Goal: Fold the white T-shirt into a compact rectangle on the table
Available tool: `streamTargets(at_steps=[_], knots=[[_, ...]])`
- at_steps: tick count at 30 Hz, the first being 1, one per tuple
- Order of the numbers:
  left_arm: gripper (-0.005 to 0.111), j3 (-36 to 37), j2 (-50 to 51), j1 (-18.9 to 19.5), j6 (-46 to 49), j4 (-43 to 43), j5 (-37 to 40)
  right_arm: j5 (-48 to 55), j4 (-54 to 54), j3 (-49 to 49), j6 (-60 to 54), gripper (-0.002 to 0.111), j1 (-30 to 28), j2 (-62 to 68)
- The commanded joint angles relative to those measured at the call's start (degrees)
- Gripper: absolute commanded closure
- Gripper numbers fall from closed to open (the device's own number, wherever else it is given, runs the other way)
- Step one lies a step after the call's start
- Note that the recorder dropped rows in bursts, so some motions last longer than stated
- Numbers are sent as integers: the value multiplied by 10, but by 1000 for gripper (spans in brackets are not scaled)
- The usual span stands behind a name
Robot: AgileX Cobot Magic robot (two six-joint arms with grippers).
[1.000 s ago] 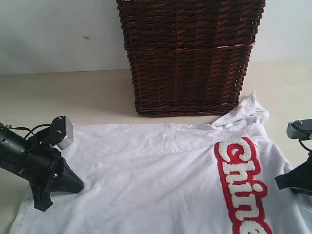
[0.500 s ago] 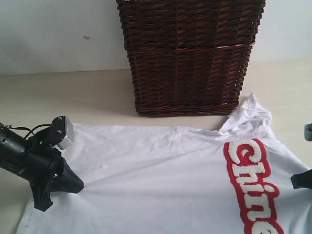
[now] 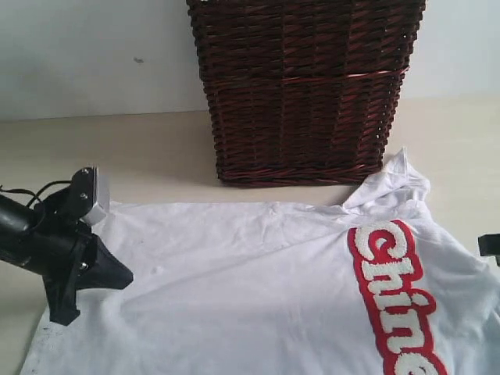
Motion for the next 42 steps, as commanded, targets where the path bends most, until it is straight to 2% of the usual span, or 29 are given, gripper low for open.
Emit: streamTargets(at_steps=[1, 2, 4, 6, 7, 8, 10, 12, 13, 15, 23, 26, 28, 30, 32, 35, 37, 39, 42], knots=[[107, -23, -22, -3, -14, -27, 6, -135, 33, -2, -4, 49, -3, -4], [107, -25, -34, -3, -28, -40, 14, -152, 38, -2, -4, 52, -3, -5], [107, -36, -98, -2, -31, -102, 8, -186, 38, -2, -4, 72, -3, -15], [107, -71, -174, -2, -95, -92, -22, -200, 38, -2, -4, 99, -3, -41], [107, -95, -215, -2, -146, -67, -54, -212, 38, -4, -4, 108, -3, -59], [107, -113, -249, -2, -162, -54, -90, -220, 37, -8, -4, 108, -3, -80], [107, -151, -330, -2, -175, -83, -188, -239, 37, -33, -4, 108, -3, -135], [107, -168, -400, -2, -289, -189, -306, -247, 37, -58, -4, 108, -3, -199], [107, -165, -443, -2, -375, -251, -372, -247, 37, -68, -4, 108, -3, -248], [107, -141, -492, -2, -412, -292, -438, -235, 37, -70, -9, 108, -3, -321], [107, 61, -653, -2, -411, -303, -450, 78, 37, -70, -116, 108, -3, -532], [107, 146, -708, -2, -401, -303, -427, 218, 51, -70, -174, 108, -3, -570], [107, 198, -746, -2, -376, -288, -375, 297, 74, -70, -204, 108, -3, -586], [107, 230, -776, -2, -382, -213, -309, 360, 109, -70, -238, 108, -3, -594], [107, 243, -791, -2, -452, -116, -240, 392, 150, -70, -293, 108, -3, -599], [107, 240, -794, -2, -686, 56, -128, 393, 217, -70, -351, 108, -3, -602], [107, 238, -781, -2, -801, 174, -23, 393, 241, -70, -370, 108, -3, -602], [107, 241, -764, -2, -836, 175, 9, 392, 247, -70, -370, 108, -3, -602], [107, 220, -729, -2, -793, 153, 30, 392, 248, -70, -370, 108, -3, -602]])
